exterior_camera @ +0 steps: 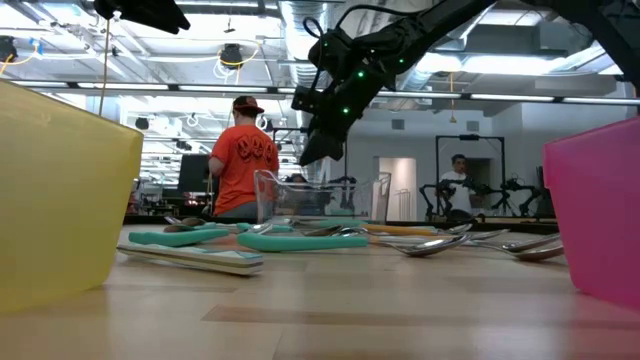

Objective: Sort silverware by color (type)
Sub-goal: Put the white and blue spoon into the red bin

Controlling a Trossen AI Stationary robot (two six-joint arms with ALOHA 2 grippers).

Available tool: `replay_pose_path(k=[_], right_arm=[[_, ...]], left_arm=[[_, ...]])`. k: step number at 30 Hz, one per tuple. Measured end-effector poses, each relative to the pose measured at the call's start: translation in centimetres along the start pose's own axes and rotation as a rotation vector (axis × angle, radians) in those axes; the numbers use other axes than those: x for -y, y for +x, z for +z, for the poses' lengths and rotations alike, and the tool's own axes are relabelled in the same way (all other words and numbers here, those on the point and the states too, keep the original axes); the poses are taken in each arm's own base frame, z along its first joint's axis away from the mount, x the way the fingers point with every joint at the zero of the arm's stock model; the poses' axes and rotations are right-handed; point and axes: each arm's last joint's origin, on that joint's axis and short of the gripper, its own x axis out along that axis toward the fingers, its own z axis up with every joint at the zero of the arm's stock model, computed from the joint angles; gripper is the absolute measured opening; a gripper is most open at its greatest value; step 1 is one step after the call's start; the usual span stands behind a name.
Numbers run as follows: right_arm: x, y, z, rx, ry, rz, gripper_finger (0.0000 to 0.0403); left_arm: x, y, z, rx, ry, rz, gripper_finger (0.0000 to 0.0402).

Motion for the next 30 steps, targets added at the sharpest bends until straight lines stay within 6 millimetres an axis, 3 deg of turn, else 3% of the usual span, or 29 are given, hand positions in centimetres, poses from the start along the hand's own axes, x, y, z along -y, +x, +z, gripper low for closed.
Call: replay_pose_path(k=[5, 10, 14, 18, 23, 27, 30], right_arm=[[0.2, -0.6, 0.3, 0.011, -0.001, -0.005, 0.0066], [0.8, -3.4, 1.7, 0.065, -0.015, -0.015, 0.0066], [1.6, -8.3, 3.1, 0.122, -0.079, -0.009, 0.0066], [2.9, -15.3, 4.0, 0.207, -0.087, -0.007, 0.0066], [4.0, -22.8, 3.4, 0.350, 0.012, 0.090, 0.0066], [4.6, -26.7, 2.2, 0.384, 0.080, 0.127, 0.0066], [4.5, -28.1, 1.4, 0.364, 0.110, 0.166, 0.0066]], left_arm=[[0.0, 0.0, 0.0, 0.000, 0.000, 0.000, 0.0180], [0.1, 0.0, 0.0, -0.010, 0.000, -0.027, 0.0180], [0.3, 0.0, -0.1, -0.032, 0.001, -0.087, 0.0180], [0.5, -0.1, -0.2, -0.064, 0.007, -0.176, 0.0180], [1.1, 0.1, -0.3, -0.108, 0.012, -0.268, 0.0180], [2.3, 0.7, -0.6, -0.150, 0.047, -0.301, 0.0180], [3.7, 1.4, -0.9, -0.202, 0.117, -0.379, 0.0180]])
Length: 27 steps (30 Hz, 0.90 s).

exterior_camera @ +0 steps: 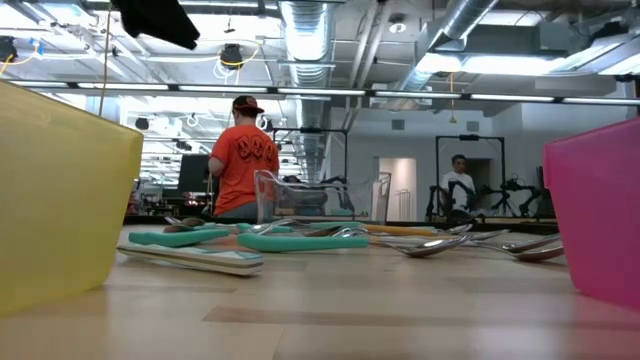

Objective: Sort silverware by color (type)
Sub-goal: Put the white and blue spoon into the red bin

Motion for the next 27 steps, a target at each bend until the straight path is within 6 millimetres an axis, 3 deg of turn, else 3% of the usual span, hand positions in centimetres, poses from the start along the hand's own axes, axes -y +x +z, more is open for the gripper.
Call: replay_pose_path(k=[7, 15, 23, 27], right_arm=[[-0.6, -0.9, -1.0, -0.097, 0.060, 0.062, 0.0066], [-1.3, -1.0, -1.4, -0.149, 0.061, 0.103, 0.0066], [-1.7, -1.4, -2.2, -0.233, 0.082, 0.138, 0.0066], [-1.7, -1.1, -2.3, -0.255, 0.083, 0.148, 0.0066]], left_arm=[[3.9, 4.0, 1.0, -0.020, 0.204, -0.230, 0.0180], [7.1, 8.6, 0.5, -0.062, 0.396, -0.318, 0.0180], [7.5, 10.4, -0.1, -0.119, 0.399, -0.313, 0.0180], [6.3, 10.9, -0.3, -0.165, 0.428, -0.283, 0.0180]])
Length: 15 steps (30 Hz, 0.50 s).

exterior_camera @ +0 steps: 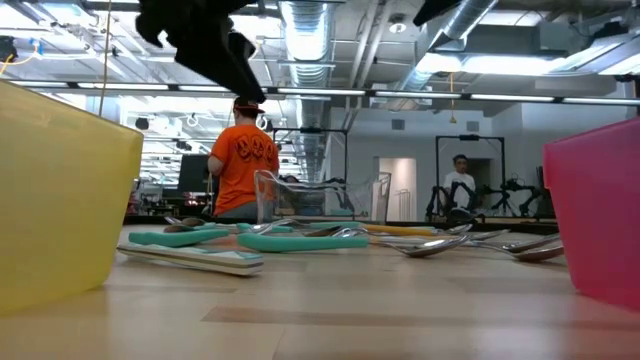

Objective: Sort silverware by color (type)
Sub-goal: Put the white and blue spoon into the red bin

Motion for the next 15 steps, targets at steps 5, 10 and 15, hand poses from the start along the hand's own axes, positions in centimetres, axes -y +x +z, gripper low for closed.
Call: replay_pose_path(k=[5, 10, 15], right_arm=[[0.0, 0.0, -0.1, -0.008, 0.008, 0.004, 0.0066], [-0.1, 0.0, -0.2, -0.024, 0.021, 0.010, 0.0066], [-0.2, 0.0, -0.4, -0.038, 0.026, 0.015, 0.0066]], left_arm=[[-3.7, 0.3, -1.3, -0.081, -0.180, 0.086, 0.0180], [-7.1, 0.5, -3.1, -0.189, -0.301, 0.165, 0.0180], [-9.7, 0.5, -4.6, -0.246, -0.329, 0.154, 0.0180]])
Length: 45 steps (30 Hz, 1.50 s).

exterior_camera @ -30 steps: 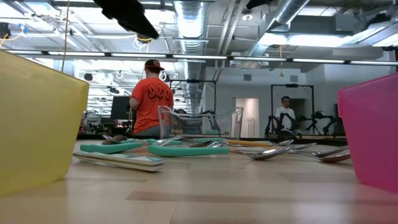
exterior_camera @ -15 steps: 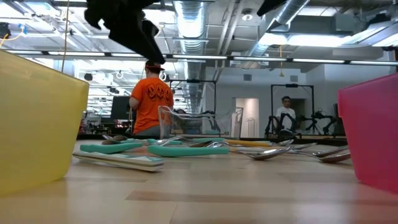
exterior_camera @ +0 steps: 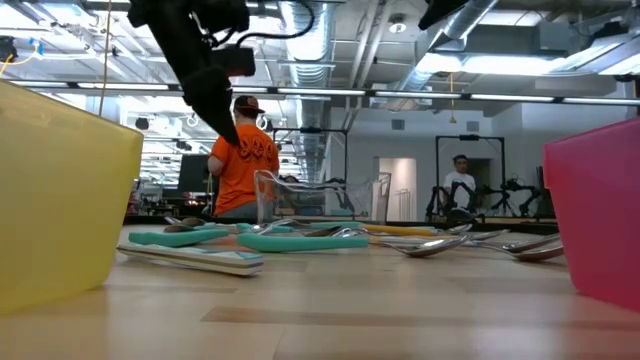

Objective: Sort silverware by color (type)
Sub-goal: Put the white and blue spoon into the red bin

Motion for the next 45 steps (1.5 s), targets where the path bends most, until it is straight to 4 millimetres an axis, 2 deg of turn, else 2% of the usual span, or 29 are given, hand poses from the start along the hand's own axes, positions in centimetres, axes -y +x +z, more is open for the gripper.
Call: replay_pose_path(k=[7, 11, 18, 26, 34, 45], right_arm=[[-0.1, 0.0, -0.2, -0.017, 0.019, 0.007, 0.0066], [-0.1, 0.0, -0.3, -0.026, 0.027, 0.010, 0.0066], [-0.2, 0.0, -0.3, -0.034, 0.045, 0.014, 0.0066], [-0.5, 1.0, -0.9, -0.070, 0.040, 0.033, 0.0066], [-0.5, 1.1, -0.8, -0.056, 0.037, 0.028, 0.0066], [-0.5, 1.1, -0.7, -0.045, 0.037, 0.024, 0.0066]], left_arm=[[-4.8, 0.5, -1.2, -0.061, -0.143, 0.026, 0.0180], [-7.3, 0.5, -2.5, -0.132, -0.230, 0.079, 0.0180], [-9.5, 1.7, -5.1, -0.187, -0.377, 0.165, 0.0180], [-9.5, 3.1, -7.9, -0.264, -0.611, 0.239, 0.0180], [-9.1, 3.7, -9.0, -0.281, -0.732, 0.279, 0.0180], [-8.6, 4.8, -9.5, -0.202, -0.793, 0.179, 0.0180]])
